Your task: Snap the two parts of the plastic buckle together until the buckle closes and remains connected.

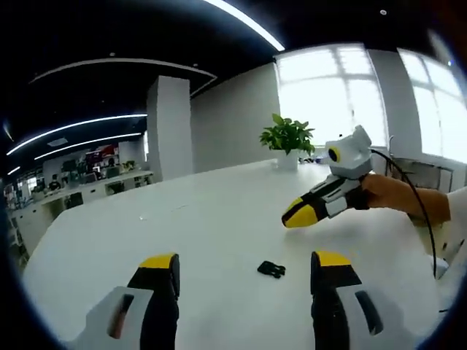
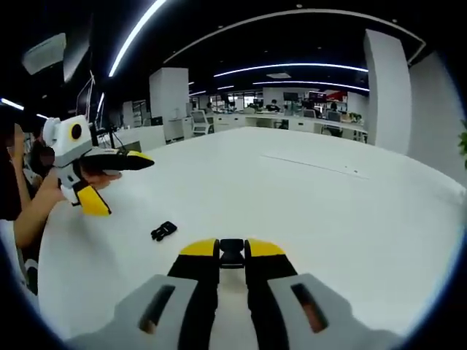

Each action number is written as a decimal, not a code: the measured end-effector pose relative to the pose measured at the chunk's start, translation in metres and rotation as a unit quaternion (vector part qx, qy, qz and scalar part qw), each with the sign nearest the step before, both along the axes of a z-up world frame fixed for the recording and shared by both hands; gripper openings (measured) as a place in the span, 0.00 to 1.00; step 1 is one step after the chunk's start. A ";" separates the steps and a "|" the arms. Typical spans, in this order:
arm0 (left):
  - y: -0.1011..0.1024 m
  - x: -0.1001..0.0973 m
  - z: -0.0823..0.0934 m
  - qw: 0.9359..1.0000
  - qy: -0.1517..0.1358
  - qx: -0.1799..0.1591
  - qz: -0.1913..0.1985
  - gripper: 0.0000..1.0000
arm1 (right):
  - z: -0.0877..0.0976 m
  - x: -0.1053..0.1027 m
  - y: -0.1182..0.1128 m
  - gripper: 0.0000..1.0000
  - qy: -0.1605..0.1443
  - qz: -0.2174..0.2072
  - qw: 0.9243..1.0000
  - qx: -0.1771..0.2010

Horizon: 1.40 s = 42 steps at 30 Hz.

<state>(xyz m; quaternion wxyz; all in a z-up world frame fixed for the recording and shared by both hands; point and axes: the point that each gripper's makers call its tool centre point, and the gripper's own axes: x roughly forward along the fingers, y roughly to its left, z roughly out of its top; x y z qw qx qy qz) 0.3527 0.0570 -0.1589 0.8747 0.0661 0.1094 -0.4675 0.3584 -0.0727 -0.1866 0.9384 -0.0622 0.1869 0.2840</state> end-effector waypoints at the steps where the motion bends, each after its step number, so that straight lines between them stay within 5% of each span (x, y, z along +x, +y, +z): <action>1: -0.001 0.000 0.000 1.000 -0.002 0.002 -0.005 0.74 | 0.000 0.000 -0.001 0.13 -0.001 -0.001 1.000 -0.001; 14: -0.002 0.020 -0.021 0.999 0.006 0.024 -0.024 0.63 | -0.004 -0.003 -0.006 0.13 -0.012 0.013 1.000 -0.003; 25: -0.013 0.011 -0.034 0.996 0.003 0.063 -0.065 0.61 | -0.005 -0.008 0.000 0.13 -0.015 0.032 0.999 0.010; 42: -0.033 0.006 -0.037 0.993 0.023 0.057 -0.101 0.52 | -0.004 -0.011 0.002 0.13 -0.018 0.040 0.999 0.017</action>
